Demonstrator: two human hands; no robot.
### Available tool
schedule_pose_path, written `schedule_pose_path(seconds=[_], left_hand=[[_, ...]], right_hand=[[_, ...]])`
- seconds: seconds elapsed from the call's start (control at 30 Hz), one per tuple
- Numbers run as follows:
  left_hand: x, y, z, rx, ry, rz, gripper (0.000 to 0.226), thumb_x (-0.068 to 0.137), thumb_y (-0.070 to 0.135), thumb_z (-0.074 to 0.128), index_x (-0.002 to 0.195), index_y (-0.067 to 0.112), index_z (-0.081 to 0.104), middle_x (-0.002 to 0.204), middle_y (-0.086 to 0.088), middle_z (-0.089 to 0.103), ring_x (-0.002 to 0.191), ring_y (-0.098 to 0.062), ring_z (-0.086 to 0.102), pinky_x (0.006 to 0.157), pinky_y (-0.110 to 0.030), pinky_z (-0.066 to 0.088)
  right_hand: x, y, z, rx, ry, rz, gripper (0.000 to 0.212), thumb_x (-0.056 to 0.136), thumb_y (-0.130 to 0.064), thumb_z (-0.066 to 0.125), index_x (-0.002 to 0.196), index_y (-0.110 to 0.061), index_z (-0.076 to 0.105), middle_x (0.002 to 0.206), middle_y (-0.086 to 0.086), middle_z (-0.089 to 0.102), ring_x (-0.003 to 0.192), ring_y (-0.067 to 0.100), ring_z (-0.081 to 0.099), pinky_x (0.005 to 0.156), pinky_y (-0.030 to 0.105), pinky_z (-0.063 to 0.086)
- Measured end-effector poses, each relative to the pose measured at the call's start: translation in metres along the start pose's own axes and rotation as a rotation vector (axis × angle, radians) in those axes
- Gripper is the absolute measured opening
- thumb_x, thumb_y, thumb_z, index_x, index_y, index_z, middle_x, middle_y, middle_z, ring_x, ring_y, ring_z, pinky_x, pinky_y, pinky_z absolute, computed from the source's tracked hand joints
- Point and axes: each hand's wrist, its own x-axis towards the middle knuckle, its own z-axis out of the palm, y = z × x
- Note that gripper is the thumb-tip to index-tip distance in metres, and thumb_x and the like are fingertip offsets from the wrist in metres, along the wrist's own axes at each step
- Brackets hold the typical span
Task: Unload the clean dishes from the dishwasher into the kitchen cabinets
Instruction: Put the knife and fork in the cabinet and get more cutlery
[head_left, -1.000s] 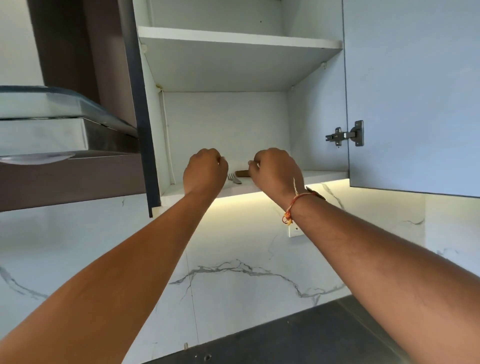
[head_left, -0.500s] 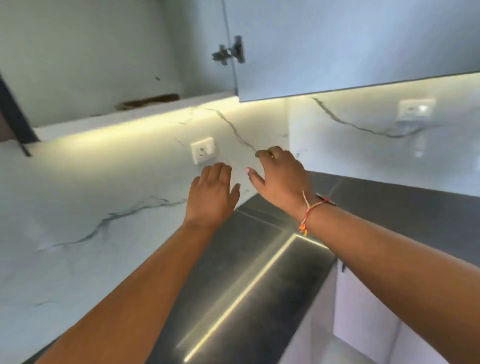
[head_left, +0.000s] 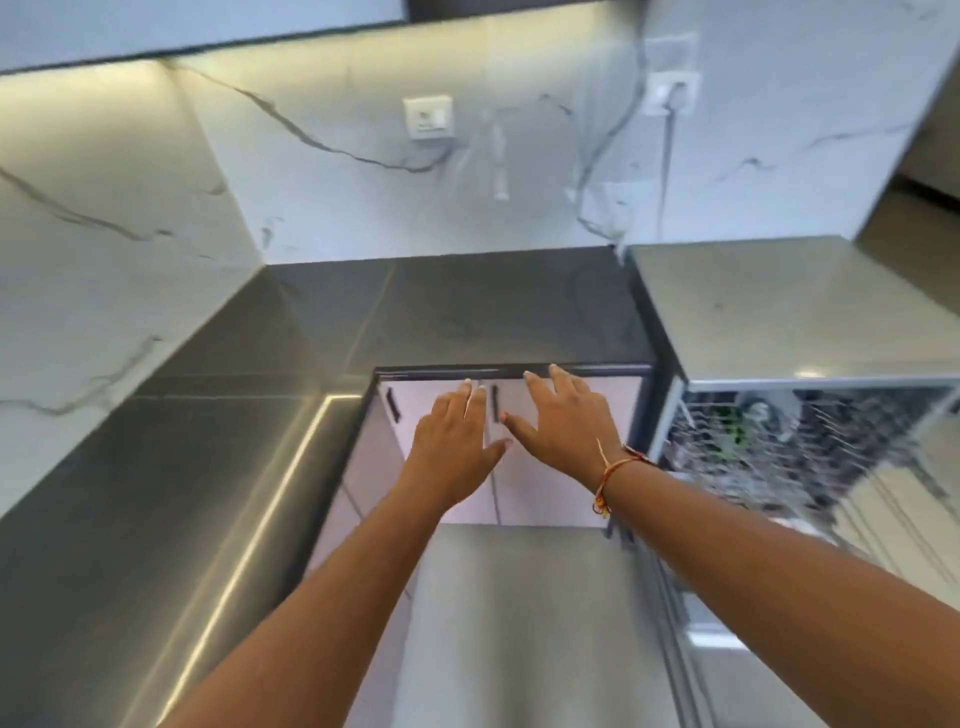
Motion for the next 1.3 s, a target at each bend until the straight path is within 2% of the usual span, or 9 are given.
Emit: schedule_pose_path(seconds=[0.2, 0.37, 0.47, 0.67, 0.77, 0.97, 1.03, 1.13, 1.3], left_hand=[[0.008, 0.127, 0.091, -0.184, -0.299, 0.058, 0.073, 0.097, 0.059, 0.039, 0.154, 0.017, 0.021, 0.163, -0.005, 0.017, 0.149, -0.027, 0.016, 0.119, -0.043, 0.021], [0.002, 0.219, 0.144, -0.321, -0.559, 0.104, 0.049, 0.097, 0.042, 0.054, 0.134, 0.010, 0.053, 0.140, -0.009, 0.051, 0.132, -0.027, 0.043, 0.109, -0.033, 0.032], [0.000, 0.254, 0.165, -0.356, -0.640, 0.088, 0.045, 0.097, 0.040, 0.055, 0.131, 0.010, 0.056, 0.136, -0.009, 0.055, 0.127, -0.026, 0.048, 0.102, -0.028, 0.034], [0.025, 0.325, 0.191, -0.427, -0.735, 0.085, 0.034, 0.101, 0.034, 0.049, 0.109, 0.004, 0.063, 0.096, -0.005, 0.063, 0.085, -0.016, 0.056, 0.073, -0.024, 0.038], [0.045, 0.349, 0.210, -0.493, -0.736, 0.070, 0.034, 0.099, 0.034, 0.052, 0.114, 0.005, 0.062, 0.107, -0.008, 0.068, 0.099, -0.022, 0.063, 0.079, -0.026, 0.044], [0.113, 0.401, 0.274, -0.484, -0.824, 0.167, 0.030, 0.099, 0.031, 0.053, 0.117, 0.008, 0.061, 0.106, -0.005, 0.067, 0.077, -0.008, 0.058, 0.060, -0.015, 0.042], [0.138, 0.415, 0.303, -0.472, -0.850, 0.198, 0.032, 0.099, 0.030, 0.054, 0.120, 0.007, 0.062, 0.112, -0.007, 0.068, 0.083, -0.011, 0.064, 0.061, -0.012, 0.044], [0.175, 0.434, 0.352, -0.460, -0.903, 0.198, 0.033, 0.099, 0.028, 0.054, 0.122, 0.006, 0.062, 0.118, -0.009, 0.068, 0.100, -0.020, 0.067, 0.063, -0.010, 0.044], [0.220, 0.459, 0.437, -0.471, -0.938, 0.194, 0.030, 0.101, 0.027, 0.053, 0.122, 0.007, 0.060, 0.120, -0.007, 0.067, 0.097, -0.015, 0.064, 0.064, -0.009, 0.043]], right_hand=[[-0.079, 0.152, 0.014, 0.014, -0.144, 0.308, 0.076, 0.091, -0.074, 0.030, 0.146, -0.023, 0.040, 0.149, 0.017, 0.042, 0.134, 0.037, 0.044, 0.103, 0.049, 0.045], [-0.146, 0.257, 0.038, 0.156, -0.266, 0.528, 0.064, 0.092, -0.066, 0.036, 0.131, -0.017, 0.051, 0.129, 0.018, 0.055, 0.120, 0.039, 0.053, 0.095, 0.048, 0.048], [-0.174, 0.295, 0.047, 0.218, -0.323, 0.603, 0.062, 0.095, -0.062, 0.038, 0.129, -0.013, 0.053, 0.130, 0.017, 0.057, 0.118, 0.036, 0.055, 0.094, 0.046, 0.050], [-0.204, 0.364, 0.055, 0.322, -0.271, 0.778, 0.056, 0.096, -0.057, 0.042, 0.127, -0.013, 0.058, 0.128, 0.013, 0.060, 0.114, 0.031, 0.059, 0.093, 0.044, 0.053], [-0.201, 0.392, 0.063, 0.392, -0.226, 0.867, 0.049, 0.095, -0.052, 0.046, 0.119, -0.011, 0.061, 0.119, 0.012, 0.065, 0.106, 0.028, 0.062, 0.088, 0.041, 0.054], [-0.173, 0.448, 0.085, 0.414, -0.198, 1.029, 0.035, 0.098, -0.034, 0.051, 0.115, -0.006, 0.063, 0.111, 0.016, 0.068, 0.099, 0.029, 0.065, 0.076, 0.032, 0.051], [-0.160, 0.469, 0.097, 0.422, -0.220, 1.104, 0.034, 0.098, -0.031, 0.051, 0.114, -0.004, 0.063, 0.110, 0.017, 0.067, 0.098, 0.031, 0.065, 0.073, 0.030, 0.047], [-0.134, 0.503, 0.121, 0.422, -0.249, 1.217, 0.036, 0.099, -0.032, 0.050, 0.118, -0.004, 0.062, 0.117, 0.017, 0.066, 0.106, 0.032, 0.064, 0.081, 0.030, 0.049], [-0.095, 0.555, 0.178, 0.409, -0.308, 1.353, 0.036, 0.101, -0.031, 0.048, 0.128, -0.010, 0.060, 0.126, 0.016, 0.064, 0.116, 0.033, 0.061, 0.089, 0.032, 0.050]])
